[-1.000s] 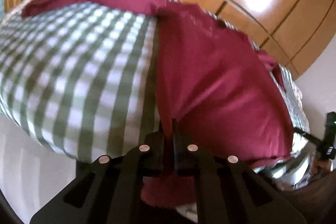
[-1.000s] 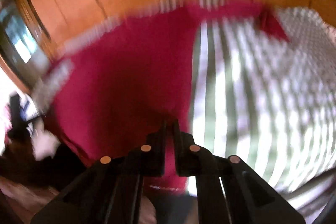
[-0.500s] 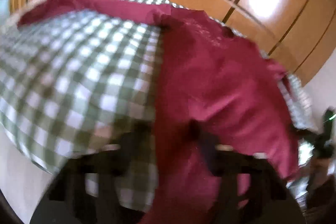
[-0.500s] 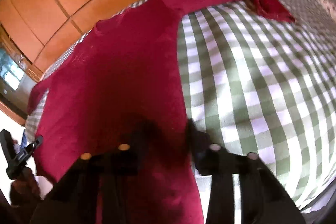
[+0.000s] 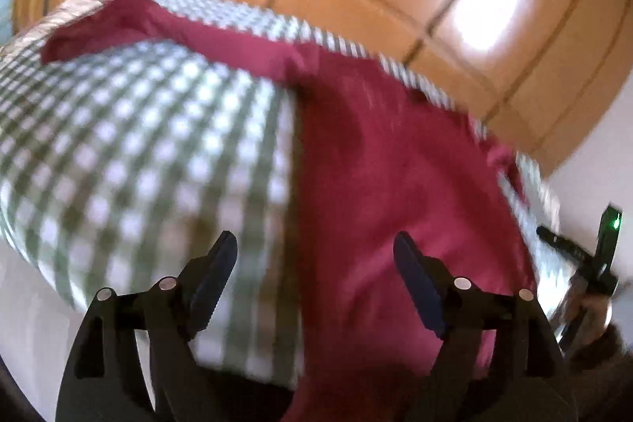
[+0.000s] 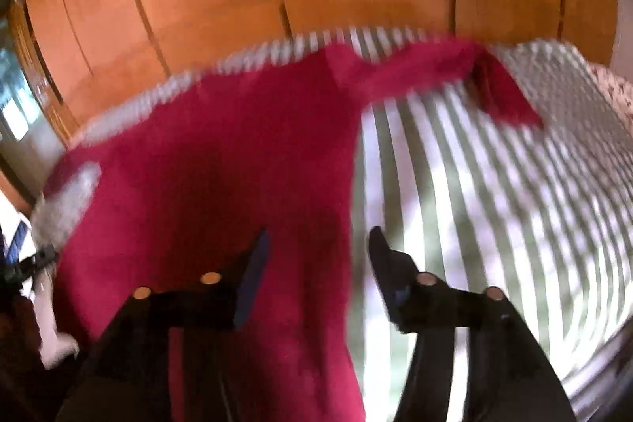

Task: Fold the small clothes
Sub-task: 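Lay the sweater flat and open both tools to release it, then grasp the sleeve cuff with the left tool and lift it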

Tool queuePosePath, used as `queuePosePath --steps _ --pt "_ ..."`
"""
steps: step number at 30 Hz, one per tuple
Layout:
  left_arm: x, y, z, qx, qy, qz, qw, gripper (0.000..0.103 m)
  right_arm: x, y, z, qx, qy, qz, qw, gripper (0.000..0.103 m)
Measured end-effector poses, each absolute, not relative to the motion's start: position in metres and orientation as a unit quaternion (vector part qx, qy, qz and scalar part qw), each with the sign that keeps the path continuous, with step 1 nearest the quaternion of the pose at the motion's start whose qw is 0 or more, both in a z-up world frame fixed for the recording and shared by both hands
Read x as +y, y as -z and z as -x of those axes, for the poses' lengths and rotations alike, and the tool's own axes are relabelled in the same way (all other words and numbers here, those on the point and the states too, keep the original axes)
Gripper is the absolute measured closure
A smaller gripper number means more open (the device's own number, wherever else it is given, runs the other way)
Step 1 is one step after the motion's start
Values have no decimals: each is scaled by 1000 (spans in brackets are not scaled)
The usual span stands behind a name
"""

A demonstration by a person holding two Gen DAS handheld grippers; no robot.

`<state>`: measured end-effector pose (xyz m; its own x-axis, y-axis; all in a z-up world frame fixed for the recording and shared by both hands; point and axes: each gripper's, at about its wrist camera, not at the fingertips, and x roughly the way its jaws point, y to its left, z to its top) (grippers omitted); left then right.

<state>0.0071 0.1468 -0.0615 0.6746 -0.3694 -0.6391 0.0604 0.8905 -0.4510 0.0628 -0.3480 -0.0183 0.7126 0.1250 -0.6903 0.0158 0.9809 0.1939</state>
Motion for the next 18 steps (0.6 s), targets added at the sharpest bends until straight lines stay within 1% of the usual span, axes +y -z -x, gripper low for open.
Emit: queuePosePath --steps 1,3,4,6,10,12,13,15,17,18 --pt "156 58 -18 383 102 212 893 23 -346 15 -69 369 -30 -90 925 28" --pt "169 56 -36 376 65 227 896 23 -335 9 -94 349 -31 -74 934 27" --pt "178 56 -45 369 46 238 897 21 -330 10 -106 347 -32 -68 935 23" --pt "201 59 -66 367 2 272 890 21 -323 17 -135 341 -36 -60 938 18" --pt "242 74 -100 368 -55 338 865 21 -311 46 -169 354 -25 -19 935 17" --pt "258 77 -115 370 -72 357 855 21 -313 69 -179 386 -9 -13 922 17" --pt "266 76 -124 368 -88 351 857 21 -315 78 -184 407 -3 -20 913 17" --pt "278 70 -137 369 -128 317 864 21 -318 79 -186 407 -4 -24 913 16" --pt "292 62 -154 362 -155 281 875 27 -318 80 -184 404 -5 -25 914 16" --pt "300 60 -163 363 -162 267 878 37 -319 82 -184 404 -5 -24 914 16"
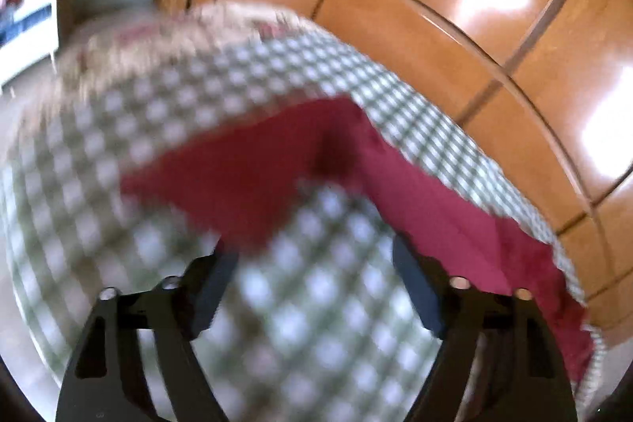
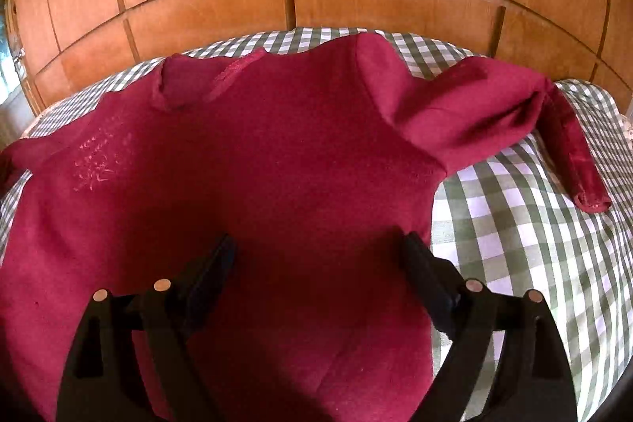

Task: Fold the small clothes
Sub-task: 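Grasp the sleeve cuff with the left tool and lift it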

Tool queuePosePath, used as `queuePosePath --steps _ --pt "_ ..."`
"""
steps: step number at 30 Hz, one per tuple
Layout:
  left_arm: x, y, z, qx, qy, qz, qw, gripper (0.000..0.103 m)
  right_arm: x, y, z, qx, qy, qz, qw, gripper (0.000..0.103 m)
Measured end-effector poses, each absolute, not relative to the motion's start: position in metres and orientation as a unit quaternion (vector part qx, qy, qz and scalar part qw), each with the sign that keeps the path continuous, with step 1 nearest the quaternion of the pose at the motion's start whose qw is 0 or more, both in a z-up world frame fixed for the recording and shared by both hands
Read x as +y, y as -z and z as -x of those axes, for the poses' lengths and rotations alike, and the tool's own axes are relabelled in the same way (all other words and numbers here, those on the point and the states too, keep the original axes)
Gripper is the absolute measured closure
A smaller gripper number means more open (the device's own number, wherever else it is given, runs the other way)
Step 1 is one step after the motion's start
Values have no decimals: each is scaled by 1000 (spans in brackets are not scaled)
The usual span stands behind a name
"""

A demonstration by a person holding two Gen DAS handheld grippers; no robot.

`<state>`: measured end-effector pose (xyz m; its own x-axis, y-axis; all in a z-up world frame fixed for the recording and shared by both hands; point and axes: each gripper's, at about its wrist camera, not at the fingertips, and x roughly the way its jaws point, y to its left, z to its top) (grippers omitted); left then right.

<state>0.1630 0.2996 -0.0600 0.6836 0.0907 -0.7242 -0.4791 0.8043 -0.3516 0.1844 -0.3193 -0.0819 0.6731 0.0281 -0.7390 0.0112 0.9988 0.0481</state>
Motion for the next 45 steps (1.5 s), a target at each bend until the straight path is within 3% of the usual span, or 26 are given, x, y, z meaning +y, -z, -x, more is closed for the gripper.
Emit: queuePosePath --steps 1,3,4,8,9,10,12,19,26,27,29,30,38,43,45 --pt "308 58 -171 367 -170 255 878 53 -320 83 -185 405 -4 -23 914 16" --pt "334 55 -188 372 -198 236 875 73 -319 86 -184 406 0 -18 914 16" --pt "349 54 -193 366 -217 235 874 77 -317 85 -183 405 1 -14 914 16" --pt "404 46 -173 308 -310 306 846 77 -314 82 -184 404 3 -13 915 15" --pt "412 49 -165 297 -312 336 838 70 -315 83 -184 404 2 -14 915 15" --pt "416 52 -159 293 -305 357 833 54 -316 83 -184 403 1 -16 915 15" --pt "414 62 -143 289 -275 401 824 41 -316 83 -185 403 0 -18 915 15" --pt "368 84 -166 298 -157 438 833 41 -315 84 -184 402 1 -17 916 15" --pt "386 100 -191 246 -194 518 796 41 -314 84 -184 401 0 -18 916 15" --pt "387 100 -193 246 -196 521 793 46 -314 84 -184 401 0 -18 916 15" --pt "392 105 -198 271 -196 529 780 91 -314 84 -184 401 0 -18 916 15" --pt "393 108 -199 281 -193 535 773 96 -314 84 -184 401 0 -19 916 15" --pt "395 71 -133 218 -194 526 799 96 -314 84 -184 400 -1 -20 916 15" --pt "386 99 -116 257 -186 524 791 96 -314 83 -184 400 0 -20 916 15" --pt "386 111 -110 238 -177 541 787 89 -314 83 -184 400 0 -20 916 15"
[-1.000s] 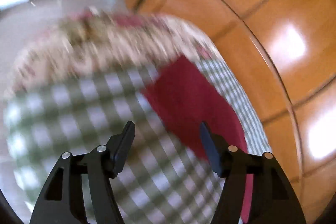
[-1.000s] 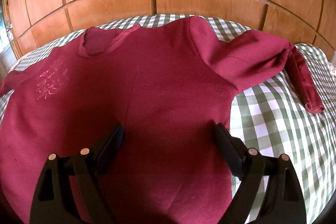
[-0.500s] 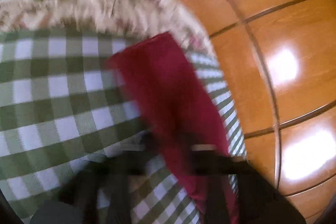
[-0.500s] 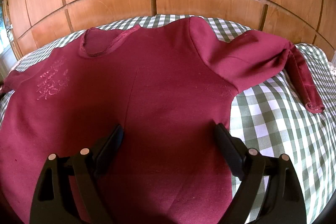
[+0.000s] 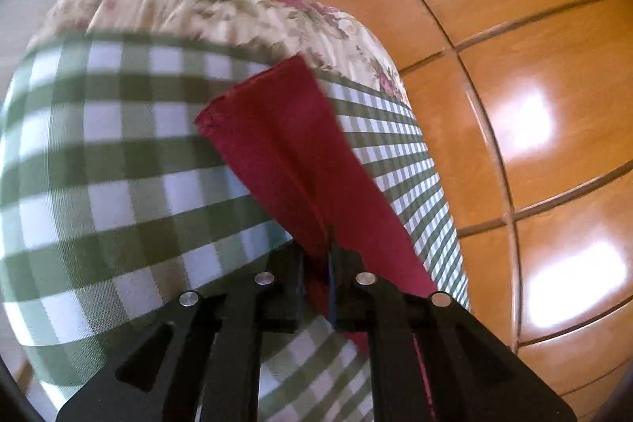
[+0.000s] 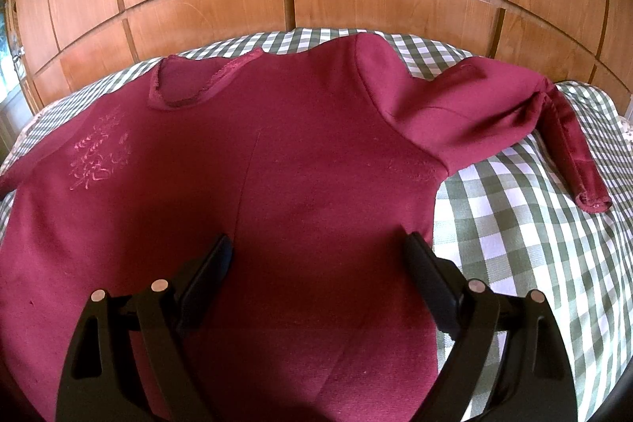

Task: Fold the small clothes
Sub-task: 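Grasp the sleeve cuff with the left tool and lift it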

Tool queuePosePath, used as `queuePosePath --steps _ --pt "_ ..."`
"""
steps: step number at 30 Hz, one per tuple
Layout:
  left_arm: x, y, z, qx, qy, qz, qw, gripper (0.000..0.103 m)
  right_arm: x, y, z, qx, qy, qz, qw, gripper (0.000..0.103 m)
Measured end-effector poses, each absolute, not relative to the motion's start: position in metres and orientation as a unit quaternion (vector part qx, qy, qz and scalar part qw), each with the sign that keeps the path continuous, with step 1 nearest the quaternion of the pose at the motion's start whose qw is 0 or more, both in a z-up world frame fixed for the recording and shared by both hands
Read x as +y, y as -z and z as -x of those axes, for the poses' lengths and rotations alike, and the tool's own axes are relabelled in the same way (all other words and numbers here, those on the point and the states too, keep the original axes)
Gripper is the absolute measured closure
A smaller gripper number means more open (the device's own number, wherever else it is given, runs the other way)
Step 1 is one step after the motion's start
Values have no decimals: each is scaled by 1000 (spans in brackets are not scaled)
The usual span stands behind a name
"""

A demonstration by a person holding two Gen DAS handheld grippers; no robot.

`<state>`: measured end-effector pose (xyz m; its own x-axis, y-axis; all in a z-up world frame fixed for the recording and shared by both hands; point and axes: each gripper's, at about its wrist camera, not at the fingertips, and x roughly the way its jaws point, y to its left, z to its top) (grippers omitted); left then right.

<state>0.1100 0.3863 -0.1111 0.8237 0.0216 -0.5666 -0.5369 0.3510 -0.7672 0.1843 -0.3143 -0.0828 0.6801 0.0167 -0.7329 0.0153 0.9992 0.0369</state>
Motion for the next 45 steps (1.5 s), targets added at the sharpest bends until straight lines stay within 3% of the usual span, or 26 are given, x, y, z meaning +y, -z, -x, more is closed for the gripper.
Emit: queuePosePath --steps 5,6,7,8,10,11,19,27,34,45 --pt "386 111 -114 205 -172 561 784 62 -314 83 -184 400 -1 -21 916 15" --pt "386 108 -117 201 -173 561 784 53 -314 83 -184 400 -1 -21 916 15" --pt "385 105 -122 200 -180 557 785 52 -314 83 -184 400 -1 -21 916 15" --pt "384 102 -130 211 -195 545 788 54 -314 83 -184 400 -1 -21 916 15" --pt "383 101 -144 233 -207 536 785 91 -314 83 -185 400 0 -20 916 15" --pt "382 100 -149 240 -203 542 779 93 -314 83 -185 400 0 -20 916 15" --pt "333 26 -178 216 -166 437 857 93 -314 82 -184 400 0 -21 916 14" --pt "224 -35 -231 232 -66 310 920 93 -315 81 -185 398 -4 -28 917 14" --pt "111 -34 -251 277 19 226 934 93 -315 82 -185 395 -6 -35 918 14" --pt "-46 11 -267 344 118 96 927 93 -315 82 -185 393 -7 -41 919 14"
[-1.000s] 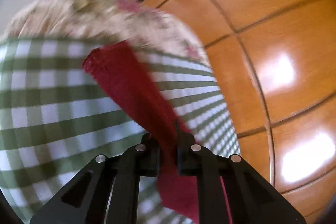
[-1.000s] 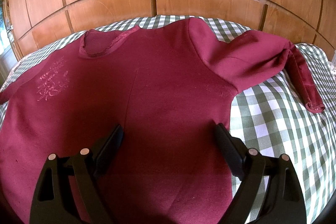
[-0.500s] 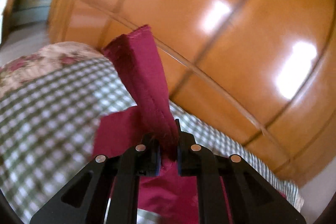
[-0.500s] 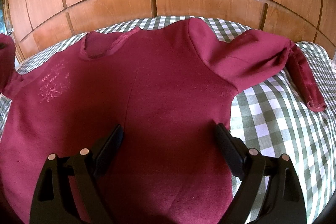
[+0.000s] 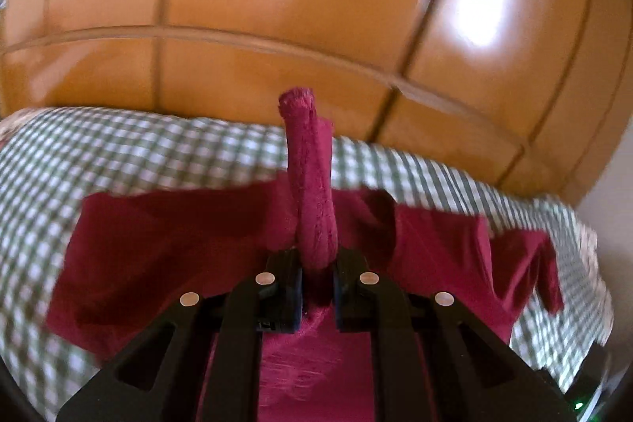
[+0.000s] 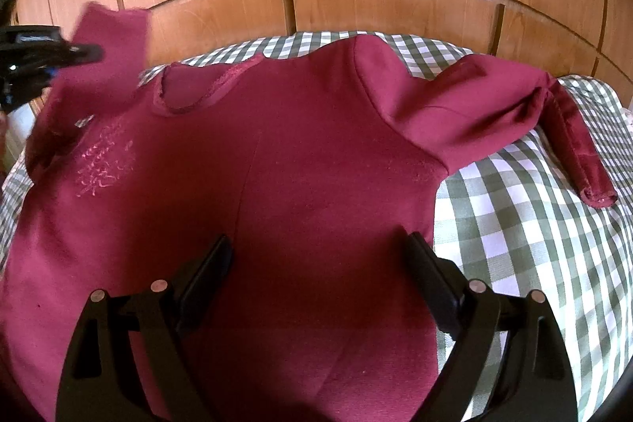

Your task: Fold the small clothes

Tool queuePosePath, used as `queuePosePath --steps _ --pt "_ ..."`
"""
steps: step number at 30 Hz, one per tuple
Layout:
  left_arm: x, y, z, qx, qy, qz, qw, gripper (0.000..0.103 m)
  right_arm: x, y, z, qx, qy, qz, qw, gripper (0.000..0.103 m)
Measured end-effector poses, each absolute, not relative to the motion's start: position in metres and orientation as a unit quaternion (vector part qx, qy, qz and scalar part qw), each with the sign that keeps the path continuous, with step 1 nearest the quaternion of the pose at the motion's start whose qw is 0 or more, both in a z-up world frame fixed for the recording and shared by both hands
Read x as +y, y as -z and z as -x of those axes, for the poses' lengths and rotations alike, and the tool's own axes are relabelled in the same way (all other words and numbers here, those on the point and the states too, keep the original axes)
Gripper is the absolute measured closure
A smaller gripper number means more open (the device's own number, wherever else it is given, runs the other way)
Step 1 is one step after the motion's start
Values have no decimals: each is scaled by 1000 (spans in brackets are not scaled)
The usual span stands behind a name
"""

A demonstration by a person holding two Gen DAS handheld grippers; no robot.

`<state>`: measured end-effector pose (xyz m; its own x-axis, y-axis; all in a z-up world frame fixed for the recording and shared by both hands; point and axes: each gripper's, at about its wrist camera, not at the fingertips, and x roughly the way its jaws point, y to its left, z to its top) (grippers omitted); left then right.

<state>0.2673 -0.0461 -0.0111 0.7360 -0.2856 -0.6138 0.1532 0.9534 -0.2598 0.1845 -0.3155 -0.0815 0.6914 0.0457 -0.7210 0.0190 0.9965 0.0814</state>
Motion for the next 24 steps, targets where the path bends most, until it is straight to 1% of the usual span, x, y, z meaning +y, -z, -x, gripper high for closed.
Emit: queuePosePath --steps 4,8,9,10,11,12,13,15,17,19,24 --pt "-83 27 -268 362 128 67 921 93 -317 81 -184 392 -9 -46 919 14" --pt "-103 51 -274 390 136 63 908 93 -316 82 -183 392 -8 -47 919 14" --pt "-106 54 -274 396 141 68 905 86 -316 82 -183 392 -8 -47 919 14" --pt "-107 58 -274 403 150 74 900 72 -317 82 -183 392 -9 -47 919 14" --pt "-108 62 -272 412 162 82 893 62 -316 81 -183 392 -9 -48 918 14" --pt "-108 64 -268 416 172 85 889 40 -316 81 -183 393 -9 -48 918 14" --pt "-107 63 -262 413 183 85 888 30 -316 81 -184 393 -9 -48 918 14" --pt "-104 59 -250 398 197 77 893 28 -316 82 -183 393 -9 -48 918 14" --pt "-94 53 -235 381 192 59 902 23 -316 82 -184 393 -8 -47 918 14" --pt "-82 49 -224 359 178 58 914 23 -316 82 -183 393 -8 -47 918 14" --pt "-25 39 -195 292 74 69 951 23 -315 82 -184 393 -8 -48 918 14"
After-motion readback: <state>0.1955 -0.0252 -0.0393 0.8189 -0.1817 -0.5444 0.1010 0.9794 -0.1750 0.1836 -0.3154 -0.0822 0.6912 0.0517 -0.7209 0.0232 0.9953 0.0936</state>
